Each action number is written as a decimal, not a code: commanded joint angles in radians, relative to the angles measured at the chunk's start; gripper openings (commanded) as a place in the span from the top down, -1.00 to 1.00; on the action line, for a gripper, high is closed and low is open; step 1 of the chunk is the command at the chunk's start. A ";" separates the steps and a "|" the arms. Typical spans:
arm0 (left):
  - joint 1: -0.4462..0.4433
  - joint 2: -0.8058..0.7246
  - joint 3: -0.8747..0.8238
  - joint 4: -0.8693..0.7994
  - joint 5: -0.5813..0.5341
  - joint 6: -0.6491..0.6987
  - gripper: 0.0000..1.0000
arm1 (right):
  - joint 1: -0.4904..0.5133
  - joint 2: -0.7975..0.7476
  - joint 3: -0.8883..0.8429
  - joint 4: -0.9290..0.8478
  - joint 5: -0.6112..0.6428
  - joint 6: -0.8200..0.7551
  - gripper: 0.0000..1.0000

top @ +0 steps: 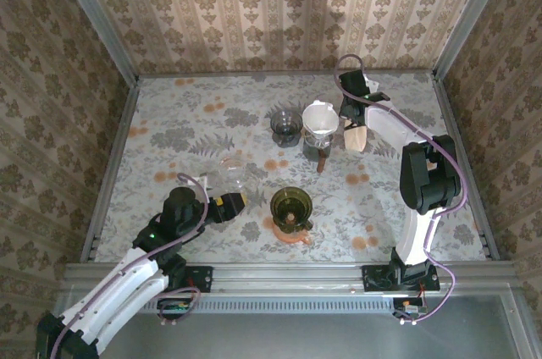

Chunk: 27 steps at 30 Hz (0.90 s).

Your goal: Place the coffee filter in the dripper

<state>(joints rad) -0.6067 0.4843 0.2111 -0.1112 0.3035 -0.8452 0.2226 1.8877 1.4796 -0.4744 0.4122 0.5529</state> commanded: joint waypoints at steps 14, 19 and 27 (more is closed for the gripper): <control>0.008 -0.003 0.005 0.028 0.017 -0.018 -0.58 | -0.003 -0.132 -0.089 0.024 0.017 -0.022 1.00; 0.009 0.001 0.009 0.027 0.016 -0.015 -0.58 | 0.004 -0.188 -0.123 0.056 0.027 -0.041 1.00; 0.011 0.027 0.031 0.037 0.018 -0.006 -0.58 | 0.024 -0.363 -0.183 0.075 0.057 -0.064 1.00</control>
<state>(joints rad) -0.6060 0.5003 0.2115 -0.1020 0.3042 -0.8452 0.2348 1.6184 1.3178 -0.4263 0.4263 0.5114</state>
